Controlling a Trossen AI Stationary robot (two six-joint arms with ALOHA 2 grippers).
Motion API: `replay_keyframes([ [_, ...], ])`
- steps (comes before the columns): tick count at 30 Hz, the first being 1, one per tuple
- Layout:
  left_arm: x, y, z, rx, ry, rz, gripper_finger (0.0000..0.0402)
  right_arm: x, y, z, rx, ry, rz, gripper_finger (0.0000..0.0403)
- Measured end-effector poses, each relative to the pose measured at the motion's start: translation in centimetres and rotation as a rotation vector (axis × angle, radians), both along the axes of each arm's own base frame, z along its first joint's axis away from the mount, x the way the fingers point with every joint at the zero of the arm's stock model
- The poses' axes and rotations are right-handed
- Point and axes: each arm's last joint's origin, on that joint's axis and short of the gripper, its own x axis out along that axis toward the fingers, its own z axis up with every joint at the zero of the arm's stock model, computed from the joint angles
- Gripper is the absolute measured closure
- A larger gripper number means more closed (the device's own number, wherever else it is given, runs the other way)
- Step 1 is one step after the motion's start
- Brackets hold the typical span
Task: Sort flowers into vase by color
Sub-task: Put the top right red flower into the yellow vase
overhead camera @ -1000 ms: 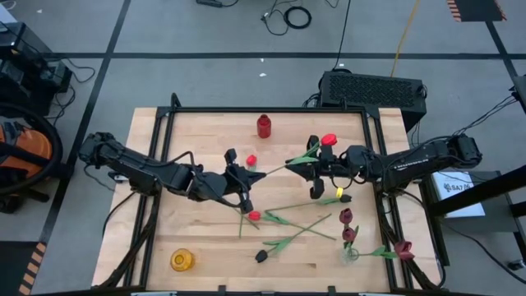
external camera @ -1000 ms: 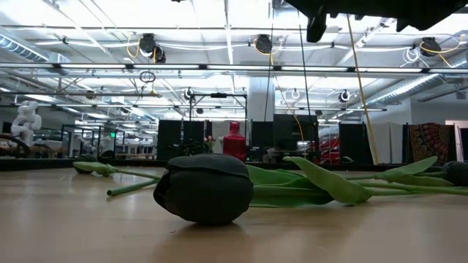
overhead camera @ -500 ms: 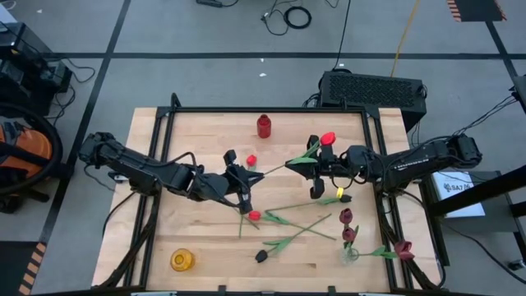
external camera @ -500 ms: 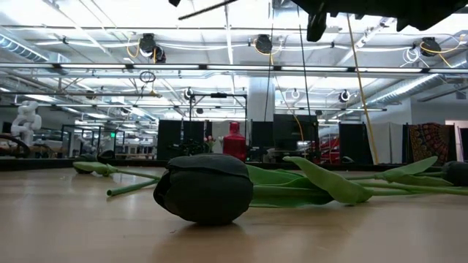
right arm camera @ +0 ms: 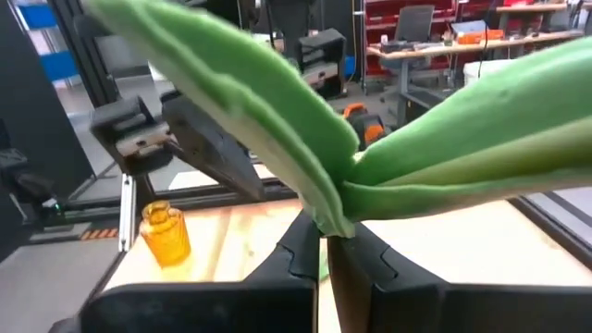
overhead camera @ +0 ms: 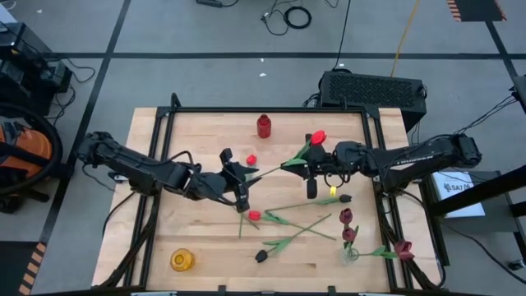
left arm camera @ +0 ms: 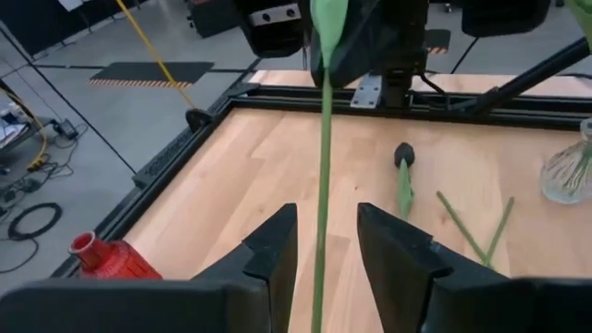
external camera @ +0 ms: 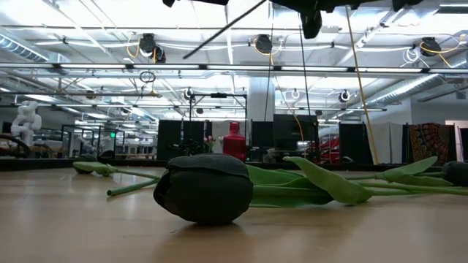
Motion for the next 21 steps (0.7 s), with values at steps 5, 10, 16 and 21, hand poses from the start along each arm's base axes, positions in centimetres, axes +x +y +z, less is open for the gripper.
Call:
replay_keyframes([
  [5,-0.1,0.0,0.4,0.0,-0.03,0.017,0.0279,0.0,0.0,0.2,-0.016,0.002,0.003,0.0399],
  [10,0.5,0.3,0.5,-0.017,-0.085,0.077,0.0279,0.0,0.1,0.1,-0.022,0.016,0.034,0.0399],
  [16,1.3,1.2,1.9,-0.005,-0.213,0.057,0.0278,0.0,0.2,0.1,-0.044,0.016,0.061,0.0399],
  [21,2.4,3.7,2.8,-0.073,-0.313,-0.09,0.0278,0.1,0.2,0.0,-0.063,0.018,0.062,0.0399],
])
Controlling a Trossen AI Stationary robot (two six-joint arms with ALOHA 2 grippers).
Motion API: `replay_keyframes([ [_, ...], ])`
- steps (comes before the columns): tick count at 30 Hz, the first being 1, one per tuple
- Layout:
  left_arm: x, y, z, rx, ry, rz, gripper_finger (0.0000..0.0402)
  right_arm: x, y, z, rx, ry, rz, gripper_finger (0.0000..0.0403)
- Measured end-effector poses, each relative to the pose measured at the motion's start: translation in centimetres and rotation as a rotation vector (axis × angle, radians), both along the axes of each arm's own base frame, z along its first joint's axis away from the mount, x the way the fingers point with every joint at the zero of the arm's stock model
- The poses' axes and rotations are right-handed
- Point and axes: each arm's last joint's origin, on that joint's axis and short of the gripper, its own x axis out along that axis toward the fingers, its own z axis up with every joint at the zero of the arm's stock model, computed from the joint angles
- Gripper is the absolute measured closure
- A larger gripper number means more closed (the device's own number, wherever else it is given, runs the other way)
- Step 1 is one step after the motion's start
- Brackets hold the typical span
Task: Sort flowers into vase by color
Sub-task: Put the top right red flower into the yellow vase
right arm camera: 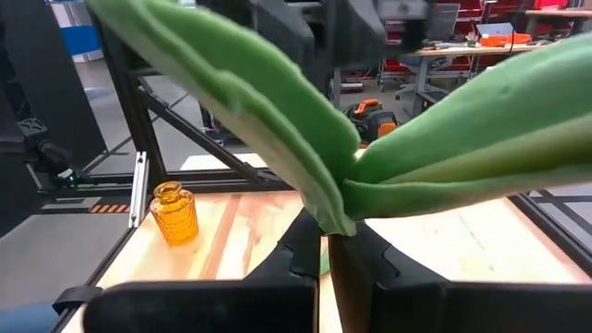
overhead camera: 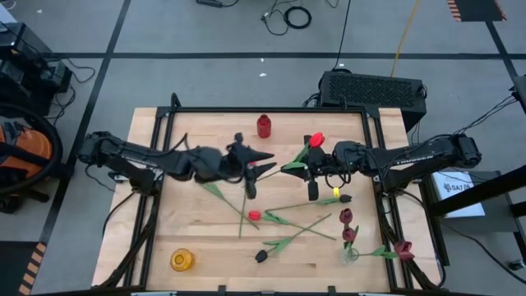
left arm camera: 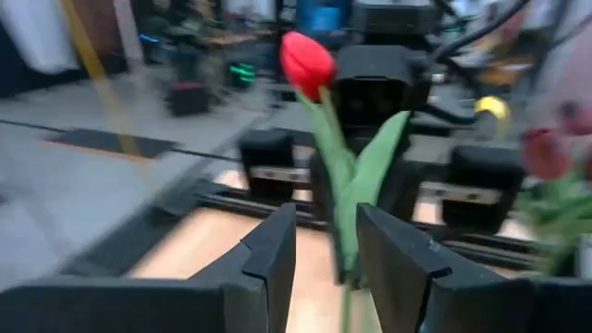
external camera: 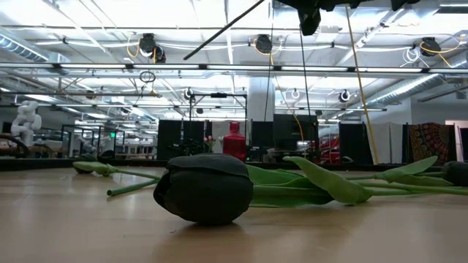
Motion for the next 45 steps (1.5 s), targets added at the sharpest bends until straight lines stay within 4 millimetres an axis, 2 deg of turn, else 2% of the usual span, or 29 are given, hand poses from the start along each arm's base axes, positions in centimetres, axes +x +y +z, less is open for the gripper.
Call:
replay_keyframes([
  [5,1.5,2.0,-1.6,-0.032,0.046,-0.045,0.0278,0.2,0.0,-0.4,-0.002,0.023,0.0,0.0399],
  [11,2.6,2.6,-3.0,-0.041,0.091,-0.098,0.0278,0.2,0.0,-0.7,-0.017,0.049,-0.002,0.0399],
  [28,3.0,2.0,-3.9,-0.02,0.128,-0.16,0.0278,0.1,0.0,-1.0,-0.011,0.088,0.003,0.0399],
  [45,2.0,-0.4,-3.2,-0.011,0.145,-0.211,0.0278,0.1,-0.1,-1.3,-0.011,0.118,-0.006,0.0399],
])
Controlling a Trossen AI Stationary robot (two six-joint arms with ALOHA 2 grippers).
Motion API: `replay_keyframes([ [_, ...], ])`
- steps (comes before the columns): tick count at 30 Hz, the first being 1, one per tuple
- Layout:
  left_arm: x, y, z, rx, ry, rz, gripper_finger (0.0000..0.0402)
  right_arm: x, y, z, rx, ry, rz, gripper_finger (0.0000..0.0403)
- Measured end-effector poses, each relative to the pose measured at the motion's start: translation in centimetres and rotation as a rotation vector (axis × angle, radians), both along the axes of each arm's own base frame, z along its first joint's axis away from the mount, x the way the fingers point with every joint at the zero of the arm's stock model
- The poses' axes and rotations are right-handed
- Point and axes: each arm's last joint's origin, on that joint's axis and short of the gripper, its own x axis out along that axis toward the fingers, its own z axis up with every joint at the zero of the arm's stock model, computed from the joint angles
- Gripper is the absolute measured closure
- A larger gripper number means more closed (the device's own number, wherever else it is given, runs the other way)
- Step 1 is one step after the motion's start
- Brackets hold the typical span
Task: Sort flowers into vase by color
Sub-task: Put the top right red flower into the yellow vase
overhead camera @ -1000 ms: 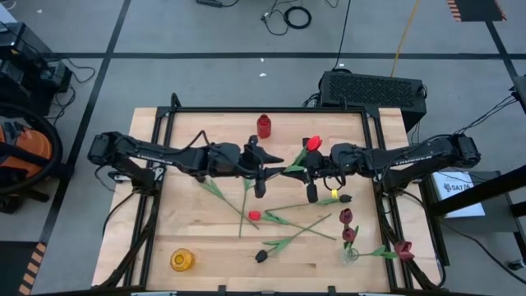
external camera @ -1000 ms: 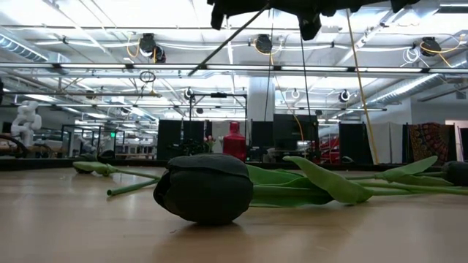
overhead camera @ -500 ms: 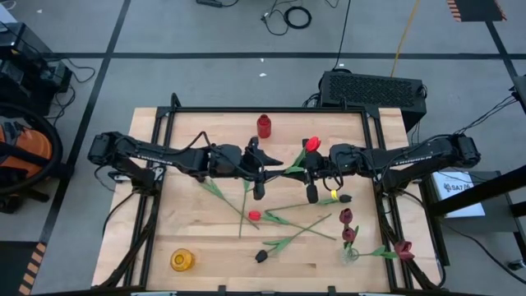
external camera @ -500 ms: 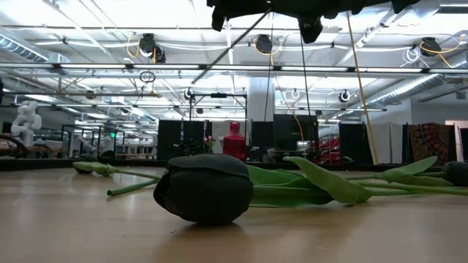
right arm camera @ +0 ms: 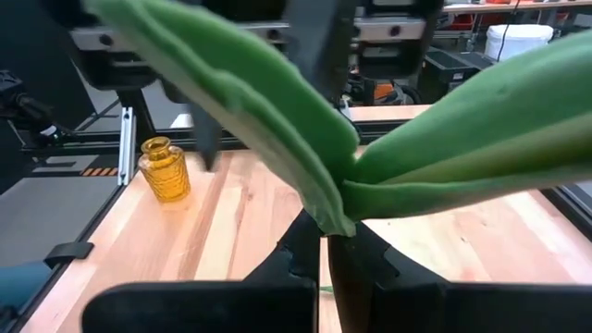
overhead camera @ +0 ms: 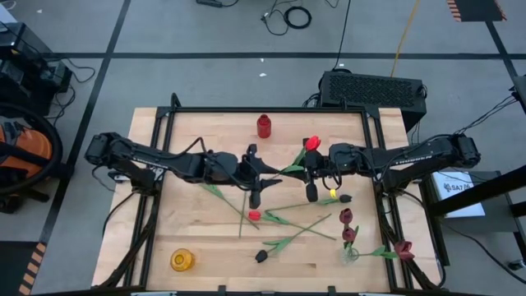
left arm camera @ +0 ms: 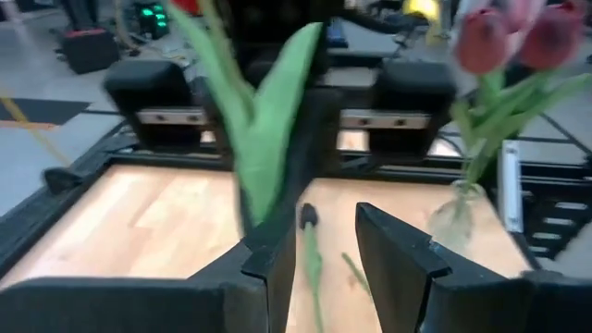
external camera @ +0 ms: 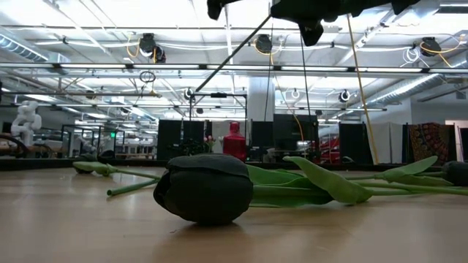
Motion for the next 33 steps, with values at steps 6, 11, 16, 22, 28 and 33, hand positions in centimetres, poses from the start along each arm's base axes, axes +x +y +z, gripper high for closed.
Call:
replay_keyframes([
  [6,0.8,0.0,-0.6,0.015,-0.027,0.071,0.0276,0.0,0.0,0.0,0.006,0.001,0.001,0.0399],
  [11,1.4,-0.1,-0.8,0.011,-0.07,0.086,0.0229,0.0,0.0,0.0,0.008,0.003,0.002,0.0399],
  [16,1.8,0.4,-0.9,0.015,-0.089,0.145,0.0171,0.0,0.0,-0.1,0.007,0.006,0.002,0.0399],
  [22,2.4,0.8,-1.8,0.013,-0.075,0.145,0.0149,0.0,0.0,-0.1,0.007,0.008,0.002,0.0399],
  [28,2.6,0.9,-1.9,0.003,-0.082,0.072,0.0174,0.2,0.0,-0.4,-0.002,0.019,0.004,0.0399],
  [33,2.6,1.0,-1.8,0.0,-0.084,0.061,0.0217,0.2,0.0,-0.4,-0.011,0.016,0.007,0.0399],
])
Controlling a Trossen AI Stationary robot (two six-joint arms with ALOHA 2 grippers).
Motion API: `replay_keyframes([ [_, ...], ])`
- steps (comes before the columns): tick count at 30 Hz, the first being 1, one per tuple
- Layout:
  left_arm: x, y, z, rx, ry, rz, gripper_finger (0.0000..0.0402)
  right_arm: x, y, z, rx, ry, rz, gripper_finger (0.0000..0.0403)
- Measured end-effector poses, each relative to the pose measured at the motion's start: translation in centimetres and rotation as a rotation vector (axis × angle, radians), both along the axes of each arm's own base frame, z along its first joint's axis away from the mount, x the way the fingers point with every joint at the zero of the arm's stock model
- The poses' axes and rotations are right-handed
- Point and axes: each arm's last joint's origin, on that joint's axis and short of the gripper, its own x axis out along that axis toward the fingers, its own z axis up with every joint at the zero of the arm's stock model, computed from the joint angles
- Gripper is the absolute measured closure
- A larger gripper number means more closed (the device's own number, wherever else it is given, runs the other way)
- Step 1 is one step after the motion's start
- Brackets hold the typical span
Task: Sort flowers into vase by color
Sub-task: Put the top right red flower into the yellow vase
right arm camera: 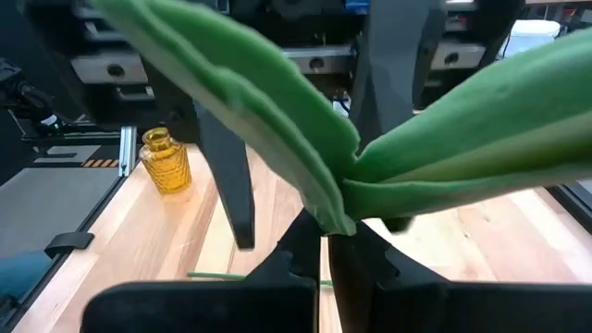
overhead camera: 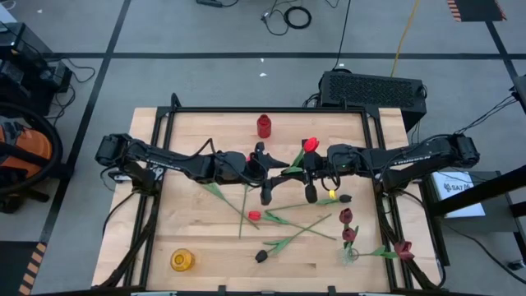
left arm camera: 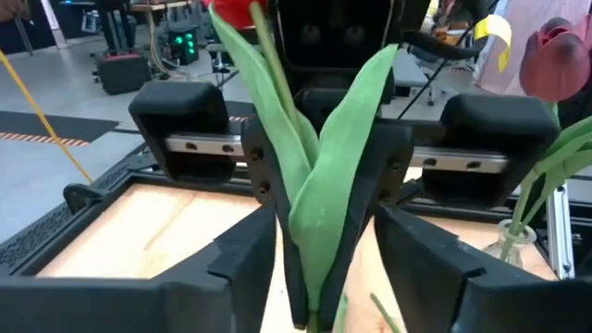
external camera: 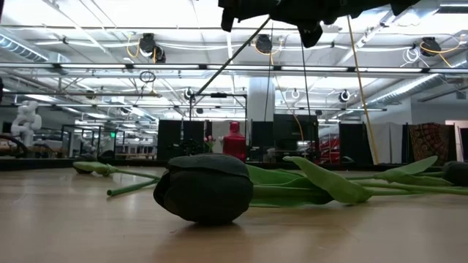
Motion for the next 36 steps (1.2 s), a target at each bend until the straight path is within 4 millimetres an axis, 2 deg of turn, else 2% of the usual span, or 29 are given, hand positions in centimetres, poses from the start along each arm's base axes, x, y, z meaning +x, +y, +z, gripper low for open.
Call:
replay_keyframes([
  [10,0.0,0.3,0.0,0.0,0.0,0.005,0.0306,0.0,0.0,0.0,-0.002,0.003,0.001,0.0395],
  [18,0.1,0.8,-0.1,0.002,0.007,0.019,0.0378,0.0,0.0,0.0,-0.008,0.004,-0.001,0.0341],
  [23,0.0,1.3,0.1,-0.006,0.0,0.035,0.0388,-0.1,0.0,0.0,-0.008,0.002,-0.002,0.0302],
  [30,-0.9,1.8,1.6,-0.004,-0.036,0.052,0.0389,-0.7,-0.1,0.6,0.004,-0.011,-0.02,0.0256],
  [33,-1.8,1.9,2.3,-0.002,-0.01,0.051,0.039,-1.2,-0.3,0.8,-0.003,0.004,-0.061,0.0241],
  [36,-3.3,1.6,3.8,-0.008,-0.015,0.033,0.039,-1.7,-0.3,0.9,-0.01,0.021,-0.083,0.023],
])
